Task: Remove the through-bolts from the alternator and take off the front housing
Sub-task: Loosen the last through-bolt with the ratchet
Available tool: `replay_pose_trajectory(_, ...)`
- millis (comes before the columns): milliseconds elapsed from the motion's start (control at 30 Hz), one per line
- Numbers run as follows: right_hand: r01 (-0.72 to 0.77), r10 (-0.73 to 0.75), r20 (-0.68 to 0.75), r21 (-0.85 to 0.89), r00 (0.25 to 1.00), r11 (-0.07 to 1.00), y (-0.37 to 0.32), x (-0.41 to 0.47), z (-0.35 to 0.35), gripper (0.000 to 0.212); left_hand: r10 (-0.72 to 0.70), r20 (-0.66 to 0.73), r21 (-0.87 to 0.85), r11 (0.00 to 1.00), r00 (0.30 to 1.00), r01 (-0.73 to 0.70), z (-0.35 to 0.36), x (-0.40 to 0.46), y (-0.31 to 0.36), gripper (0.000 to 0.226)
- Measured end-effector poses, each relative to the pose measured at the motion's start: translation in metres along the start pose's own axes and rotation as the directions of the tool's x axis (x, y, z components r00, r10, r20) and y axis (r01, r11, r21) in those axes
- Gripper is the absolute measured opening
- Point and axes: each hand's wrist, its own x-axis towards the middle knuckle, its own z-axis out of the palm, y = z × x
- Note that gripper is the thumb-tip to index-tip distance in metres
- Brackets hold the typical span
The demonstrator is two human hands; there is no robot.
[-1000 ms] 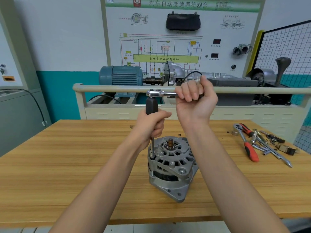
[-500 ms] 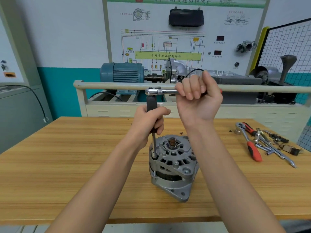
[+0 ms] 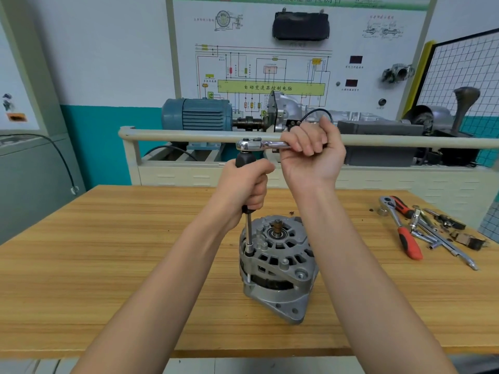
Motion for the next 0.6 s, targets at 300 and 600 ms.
replay_pose_trajectory(300,0.657,-0.308,0.592,-0.568,0.745,0.496,0.026,-0.058,0.02,0.036,0.048,-0.203,0.051,0.998,0.978,-0.038,0.014,-0.006,-0.001,0.038)
replay_pose_trajectory(600,0.063,-0.036,0.225,-0.115,0.974,0.991,-0.008,-0.014,0.002,0.042,0.139,-0.115,0.116,0.985,0.984,-0.126,0.008,-0.007,-0.001,0.039)
